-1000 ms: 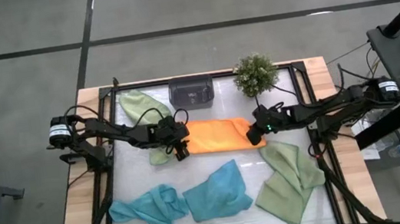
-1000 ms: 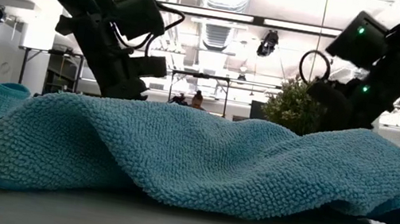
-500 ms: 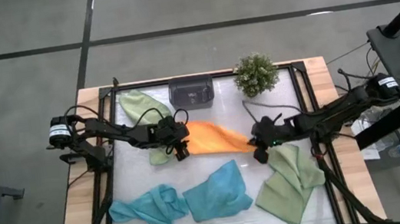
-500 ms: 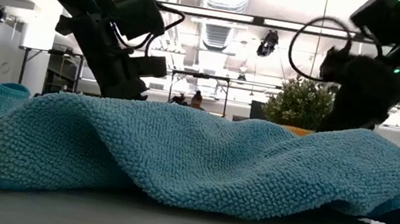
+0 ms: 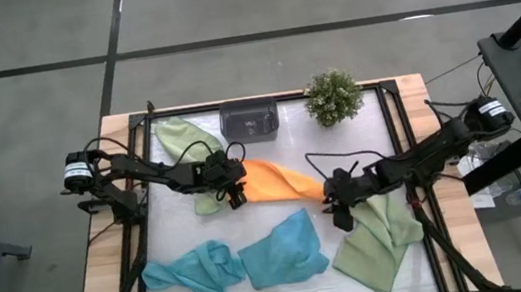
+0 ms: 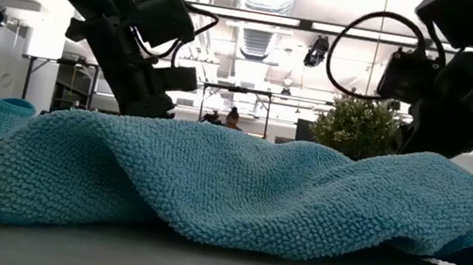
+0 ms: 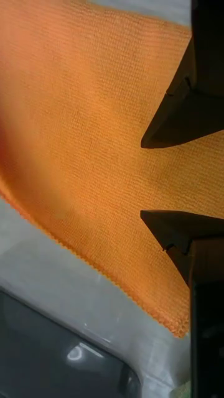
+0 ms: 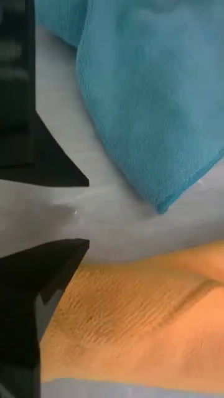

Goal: Fold microfiber towels
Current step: Fold the orange microfiber towel

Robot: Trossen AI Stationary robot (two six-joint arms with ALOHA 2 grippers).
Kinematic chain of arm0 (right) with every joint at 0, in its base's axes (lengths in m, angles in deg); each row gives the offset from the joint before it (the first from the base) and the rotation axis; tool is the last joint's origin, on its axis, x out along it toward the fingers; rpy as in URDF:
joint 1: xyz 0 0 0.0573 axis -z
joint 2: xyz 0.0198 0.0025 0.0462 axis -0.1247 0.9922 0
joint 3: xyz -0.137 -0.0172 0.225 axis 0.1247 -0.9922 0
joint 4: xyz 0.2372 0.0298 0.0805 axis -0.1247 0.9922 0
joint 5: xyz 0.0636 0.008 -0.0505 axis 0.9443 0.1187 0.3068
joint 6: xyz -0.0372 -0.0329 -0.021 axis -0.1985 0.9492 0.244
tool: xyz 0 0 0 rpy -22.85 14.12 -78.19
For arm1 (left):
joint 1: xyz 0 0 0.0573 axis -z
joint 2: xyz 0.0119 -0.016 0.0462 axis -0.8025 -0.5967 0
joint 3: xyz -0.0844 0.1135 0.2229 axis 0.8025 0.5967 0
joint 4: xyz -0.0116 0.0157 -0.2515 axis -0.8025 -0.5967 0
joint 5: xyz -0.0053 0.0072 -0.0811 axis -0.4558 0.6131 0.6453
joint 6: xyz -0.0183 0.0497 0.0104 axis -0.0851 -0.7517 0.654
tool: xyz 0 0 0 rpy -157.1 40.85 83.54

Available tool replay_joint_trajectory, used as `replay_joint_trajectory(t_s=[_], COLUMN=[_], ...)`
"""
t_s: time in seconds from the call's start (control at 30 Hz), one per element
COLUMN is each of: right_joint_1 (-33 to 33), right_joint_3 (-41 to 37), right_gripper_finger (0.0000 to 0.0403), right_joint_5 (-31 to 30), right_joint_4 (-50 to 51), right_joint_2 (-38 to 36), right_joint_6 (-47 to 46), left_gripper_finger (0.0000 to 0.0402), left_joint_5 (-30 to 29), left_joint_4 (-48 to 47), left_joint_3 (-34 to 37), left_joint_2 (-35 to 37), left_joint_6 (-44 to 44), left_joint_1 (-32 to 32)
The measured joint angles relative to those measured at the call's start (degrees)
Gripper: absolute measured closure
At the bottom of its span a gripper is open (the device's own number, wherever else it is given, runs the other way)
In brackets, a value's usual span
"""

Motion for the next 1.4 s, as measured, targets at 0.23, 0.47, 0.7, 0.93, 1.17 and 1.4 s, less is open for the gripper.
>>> replay_joint_trajectory(t_s=[0.23,0.47,0.7,0.93,1.17,1.4], right_joint_1=[0.0,3.0,11.2,17.3,17.4,15.3], right_joint_3=[5.2,7.7,7.5,8.8,9.4,9.4], right_gripper_finger=[0.0226,0.0218,0.0218,0.0218,0.0218,0.0218], right_joint_5=[-5.6,-12.5,-4.0,11.2,21.0,20.8], right_joint_4=[7.8,7.8,2.5,1.4,4.7,9.1], right_joint_2=[-1.0,-0.8,2.3,7.4,8.2,7.8], right_joint_6=[4.9,13.9,22.4,27.0,25.0,22.6], left_gripper_finger=[0.0244,0.0244,0.0244,0.0244,0.0244,0.0244], left_joint_5=[0.0,0.0,0.0,0.0,0.0,0.0], left_joint_4=[0.0,0.0,0.0,0.0,0.0,0.0], left_joint_3=[0.0,0.0,0.0,0.0,0.0,0.0], left_joint_2=[0.0,0.0,0.0,0.0,0.0,0.0], left_joint_6=[-0.4,-0.5,-0.5,-0.5,-0.5,-0.5], left_joint_1=[0.0,0.0,0.0,0.0,0.0,0.0])
